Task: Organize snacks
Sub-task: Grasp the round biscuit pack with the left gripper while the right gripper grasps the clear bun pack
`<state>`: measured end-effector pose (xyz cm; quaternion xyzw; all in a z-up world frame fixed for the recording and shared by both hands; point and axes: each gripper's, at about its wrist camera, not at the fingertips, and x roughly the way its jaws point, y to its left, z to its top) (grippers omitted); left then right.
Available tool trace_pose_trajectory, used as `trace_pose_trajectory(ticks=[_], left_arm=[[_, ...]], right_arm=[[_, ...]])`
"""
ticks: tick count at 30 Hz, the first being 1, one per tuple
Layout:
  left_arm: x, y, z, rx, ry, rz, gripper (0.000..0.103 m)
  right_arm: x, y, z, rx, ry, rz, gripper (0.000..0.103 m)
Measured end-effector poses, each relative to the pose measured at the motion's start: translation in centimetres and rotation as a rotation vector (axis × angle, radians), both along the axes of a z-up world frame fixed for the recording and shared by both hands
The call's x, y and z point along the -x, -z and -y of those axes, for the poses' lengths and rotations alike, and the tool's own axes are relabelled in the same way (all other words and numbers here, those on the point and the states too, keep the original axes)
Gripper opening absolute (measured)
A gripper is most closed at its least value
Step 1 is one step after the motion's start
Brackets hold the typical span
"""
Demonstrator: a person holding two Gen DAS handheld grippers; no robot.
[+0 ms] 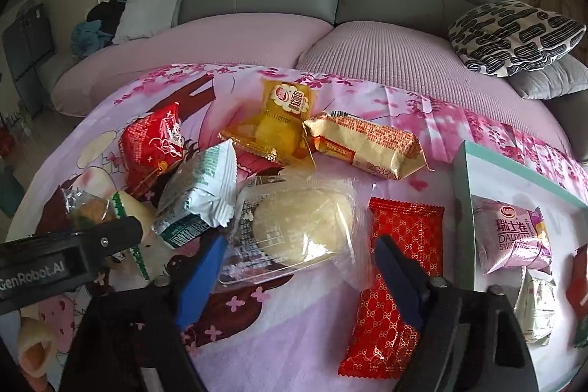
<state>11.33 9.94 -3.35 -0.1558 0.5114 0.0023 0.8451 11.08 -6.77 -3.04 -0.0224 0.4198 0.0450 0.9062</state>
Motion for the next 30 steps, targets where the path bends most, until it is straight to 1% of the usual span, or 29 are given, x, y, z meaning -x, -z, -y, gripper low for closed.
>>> trace_pose_trajectory(ticks=[2,4,7,9,16,21,24,30], left_arm=[[0.2,-0.2,0.1,-0.003,0.002,0.004,0.066],[0.3,-0.5,0.2,-0.009,0.001,0.010,0.065],[0.5,-0.9,0.3,-0.019,0.000,0.022,0.064],[0.5,-1.2,0.5,-0.024,-0.001,0.030,0.064],[1.0,-2.3,1.1,-0.046,0.003,0.056,0.064],[1.5,-3.5,1.8,-0.063,0.007,0.085,0.064],[1.7,-4.1,2.3,-0.074,0.012,0.101,0.064],[2.1,-4.7,3.7,-0.091,0.025,0.112,0.064]], right_arm=[[0.0,0.0,0.1,-0.010,0.000,-0.002,0.075],[0.0,0.1,0.4,-0.028,0.004,-0.006,0.067],[0.1,-0.2,0.8,-0.049,0.011,-0.004,0.061],[0.3,-0.4,1.2,-0.057,0.020,-0.001,0.059],[1.0,-1.7,2.5,-0.092,0.034,0.023,0.054],[2.2,-3.5,3.7,-0.105,0.041,0.069,0.051],[2.8,-4.4,4.5,-0.120,0.045,0.088,0.050],[3.7,-4.8,5.9,-0.129,0.059,0.099,0.050]])
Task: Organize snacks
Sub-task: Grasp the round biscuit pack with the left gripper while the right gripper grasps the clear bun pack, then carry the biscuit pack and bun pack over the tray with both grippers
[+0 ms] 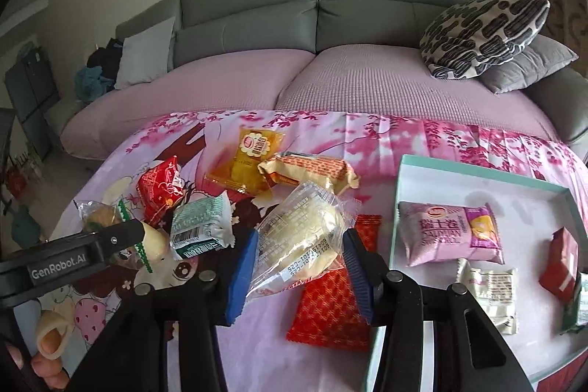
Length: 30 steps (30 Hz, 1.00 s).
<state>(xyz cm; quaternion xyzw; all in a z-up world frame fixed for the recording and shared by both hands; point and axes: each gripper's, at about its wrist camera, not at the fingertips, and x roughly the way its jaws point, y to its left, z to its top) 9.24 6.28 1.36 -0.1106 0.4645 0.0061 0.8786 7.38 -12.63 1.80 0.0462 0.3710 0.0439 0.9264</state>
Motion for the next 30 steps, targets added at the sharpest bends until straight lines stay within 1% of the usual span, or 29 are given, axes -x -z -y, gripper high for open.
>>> trace_pose_trajectory(ticks=[8,14,20,26,30], left_arm=[[0.4,-0.9,1.8,-0.014,0.033,0.022,0.064],[0.5,-1.2,2.6,-0.015,0.050,0.024,0.064],[0.6,-1.5,3.6,-0.023,0.067,0.025,0.064],[-0.2,-2.1,6.2,-0.046,0.120,0.026,0.064],[-0.6,-2.8,8.6,-0.050,0.167,0.035,0.064]], right_arm=[[1.3,-1.4,2.9,-0.042,0.037,0.041,0.050],[1.8,-1.7,4.4,-0.043,0.062,0.044,0.050],[2.5,-2.5,5.5,-0.052,0.083,0.071,0.050],[3.0,-3.7,7.8,-0.053,0.127,0.111,0.050],[3.6,-4.2,10.6,-0.059,0.191,0.134,0.050]])
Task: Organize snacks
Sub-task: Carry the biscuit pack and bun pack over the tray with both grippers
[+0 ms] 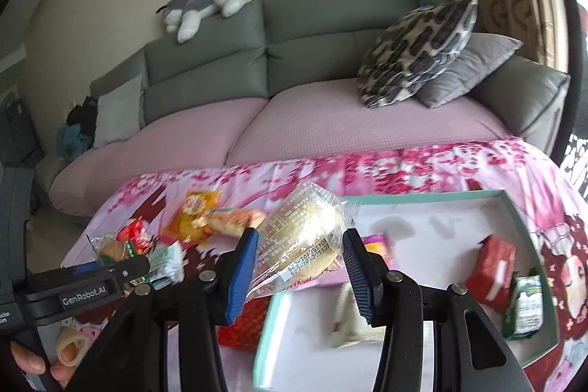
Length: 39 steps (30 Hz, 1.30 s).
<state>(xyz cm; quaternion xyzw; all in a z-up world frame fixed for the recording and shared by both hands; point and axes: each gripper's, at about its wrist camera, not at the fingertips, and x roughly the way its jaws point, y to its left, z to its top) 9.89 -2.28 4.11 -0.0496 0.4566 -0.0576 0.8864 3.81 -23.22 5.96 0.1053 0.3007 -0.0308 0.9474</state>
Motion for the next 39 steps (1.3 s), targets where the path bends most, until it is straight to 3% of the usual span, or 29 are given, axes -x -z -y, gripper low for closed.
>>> trace_pose_trajectory(ticks=[11,20,26,39], left_arm=[[-1.6,-2.9,7.7,0.005,0.146,0.050,0.064],[-2.7,-4.3,14.7,-0.006,0.295,0.067,0.064],[-3.5,-3.4,18.0,-0.003,0.354,0.030,0.064],[-6.0,0.2,22.0,-0.037,0.376,-0.044,0.064]], right_arm=[[1.6,0.1,8.7,-0.028,0.234,0.021,0.050],[2.5,0.5,12.6,-0.059,0.337,0.026,0.050],[2.3,1.0,13.7,-0.092,0.352,0.036,0.050],[0.7,3.4,14.4,-0.126,0.362,-0.023,0.050]])
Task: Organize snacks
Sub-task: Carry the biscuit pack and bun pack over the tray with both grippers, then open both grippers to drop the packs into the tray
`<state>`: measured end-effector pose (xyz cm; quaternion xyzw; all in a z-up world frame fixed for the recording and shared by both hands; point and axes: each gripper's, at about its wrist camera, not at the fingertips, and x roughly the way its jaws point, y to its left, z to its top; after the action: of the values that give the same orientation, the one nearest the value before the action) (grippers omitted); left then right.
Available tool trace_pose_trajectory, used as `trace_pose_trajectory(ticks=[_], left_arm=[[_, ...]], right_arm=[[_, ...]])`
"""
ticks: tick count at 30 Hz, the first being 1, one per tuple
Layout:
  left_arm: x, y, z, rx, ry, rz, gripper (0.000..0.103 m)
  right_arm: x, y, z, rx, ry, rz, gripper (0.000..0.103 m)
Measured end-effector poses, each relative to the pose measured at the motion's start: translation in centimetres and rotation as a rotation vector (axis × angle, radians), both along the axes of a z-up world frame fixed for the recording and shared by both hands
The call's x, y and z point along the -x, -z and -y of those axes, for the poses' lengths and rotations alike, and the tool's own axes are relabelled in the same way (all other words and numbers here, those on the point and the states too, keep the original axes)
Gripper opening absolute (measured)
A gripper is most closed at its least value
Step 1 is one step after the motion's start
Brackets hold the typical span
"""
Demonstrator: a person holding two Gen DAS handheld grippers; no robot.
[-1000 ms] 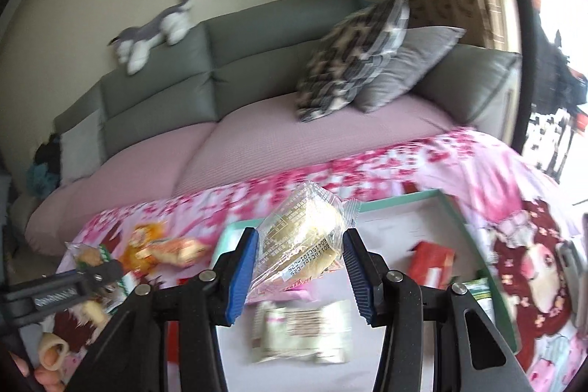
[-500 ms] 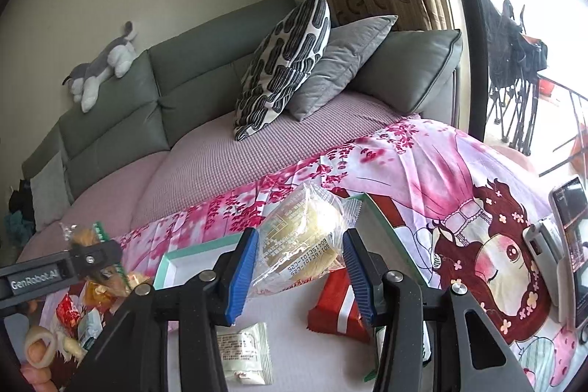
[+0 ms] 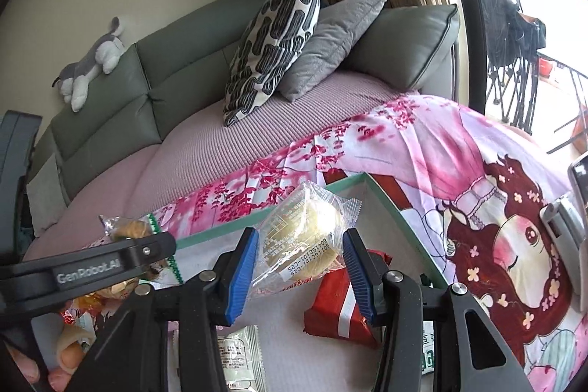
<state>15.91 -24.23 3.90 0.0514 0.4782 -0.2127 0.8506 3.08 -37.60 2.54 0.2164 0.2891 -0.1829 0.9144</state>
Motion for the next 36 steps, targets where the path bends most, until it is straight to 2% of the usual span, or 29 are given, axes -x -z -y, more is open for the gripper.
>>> trace_pose_trajectory(ticks=[18,26,32,36], left_arm=[[-1.4,2.1,2.7,-0.034,0.003,-0.039,0.064],[-1.7,2.6,2.6,-0.027,-0.023,-0.078,0.072],[-1.5,2.0,2.1,-0.017,-0.036,-0.069,0.072],[-1.3,1.5,1.3,-0.029,-0.073,-0.052,0.072]], right_arm=[[-1.0,1.1,-0.3,-0.030,-0.018,-0.025,0.050],[-1.3,1.5,-0.3,-0.038,-0.026,-0.035,0.050],[-1.5,1.7,-0.4,-0.042,-0.030,-0.045,0.051],[-1.6,1.7,-0.5,-0.035,-0.034,-0.055,0.055]])
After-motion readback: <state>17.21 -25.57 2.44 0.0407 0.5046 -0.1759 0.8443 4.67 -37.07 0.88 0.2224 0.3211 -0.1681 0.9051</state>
